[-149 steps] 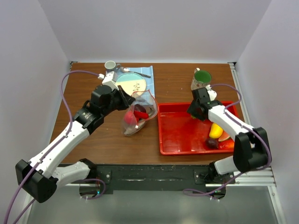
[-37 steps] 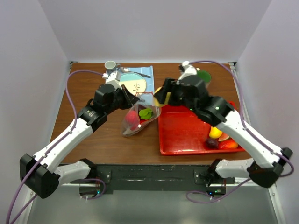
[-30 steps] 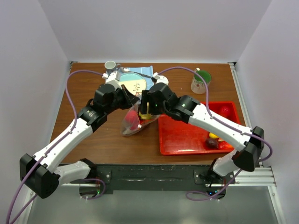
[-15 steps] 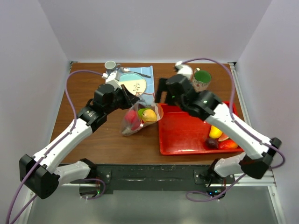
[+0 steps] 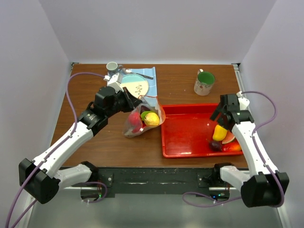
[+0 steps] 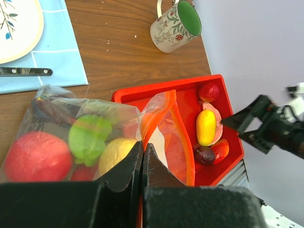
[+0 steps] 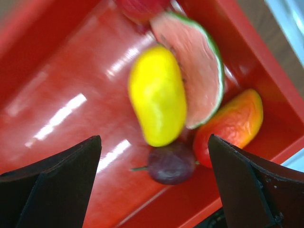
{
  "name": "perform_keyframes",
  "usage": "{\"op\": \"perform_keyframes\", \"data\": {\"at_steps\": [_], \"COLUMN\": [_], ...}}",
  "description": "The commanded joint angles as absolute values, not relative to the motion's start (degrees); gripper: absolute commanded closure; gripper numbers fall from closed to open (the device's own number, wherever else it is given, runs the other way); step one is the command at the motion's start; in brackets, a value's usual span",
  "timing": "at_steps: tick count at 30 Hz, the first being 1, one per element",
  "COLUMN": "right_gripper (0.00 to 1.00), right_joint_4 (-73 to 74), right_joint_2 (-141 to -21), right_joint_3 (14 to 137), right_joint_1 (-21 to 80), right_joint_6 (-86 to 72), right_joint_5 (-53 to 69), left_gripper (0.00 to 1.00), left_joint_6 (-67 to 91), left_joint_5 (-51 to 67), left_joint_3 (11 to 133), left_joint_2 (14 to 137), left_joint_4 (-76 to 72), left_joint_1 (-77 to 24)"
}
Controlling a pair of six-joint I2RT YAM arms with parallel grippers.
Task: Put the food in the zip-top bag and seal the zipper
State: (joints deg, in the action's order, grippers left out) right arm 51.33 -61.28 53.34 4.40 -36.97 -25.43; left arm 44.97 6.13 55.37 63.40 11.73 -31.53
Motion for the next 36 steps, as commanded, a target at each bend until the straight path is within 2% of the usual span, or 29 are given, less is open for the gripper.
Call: {"op": "perform_keyframes", "data": {"at_steps": [1,11,15,20,24,26,29,30,33,36], "right_gripper": [0.01,0.02,0.17,0.21,0.37,0.40,0.56,0.67,0.81,0.85], "right_joint_4": [44.58,34.20,32.00,30.67,30.15,29.97,30.23,30.76,33.12,37.51], "right_joint_2": [-63.27,-71.27,-74.61,-76.55,-76.29,-76.38,-77.43,-77.43,-75.24,-70.41], "right_joint_3": [48.96,43.60,43.59,42.63,42.36,42.45,43.06,43.33,44.64,47.98], "right_joint_1": [1.06,0.09,0.09,0.17,0.18,0.09,0.09,0.17,0.09,0.09], "right_joint_6": [-35.59,-36.04,-35.25,-34.45,-33.75,-33.31,-32.70,-32.52,-31.91,-30.86], "right_joint_5": [-20.66,-19.16,-19.51,-20.74,-20.13,-19.95,-19.34,-18.73,-15.66,-11.19], "left_gripper": [1.00,1.00,1.00,1.00,1.00,1.00,1.00,1.00,1.00,1.00], "left_joint_6": [44.74,44.56,44.39,44.56,44.65,44.74,44.83,44.82,44.91,44.74], "left_joint_5": [7.47,7.38,7.21,7.03,6.86,6.94,6.94,6.94,6.68,6.15], "left_joint_3": [55.11,54.93,55.11,55.02,55.11,55.11,55.11,55.19,55.20,55.37], "left_joint_2": [61.87,61.96,62.14,62.31,62.49,62.75,62.93,62.84,62.84,62.84], "left_joint_4": [8.35,8.00,8.09,8.09,7.82,7.82,7.73,7.73,8.08,8.17], "left_joint_1": [-31.64,-31.46,-31.55,-31.55,-31.47,-31.55,-31.55,-31.47,-31.55,-31.55]}}
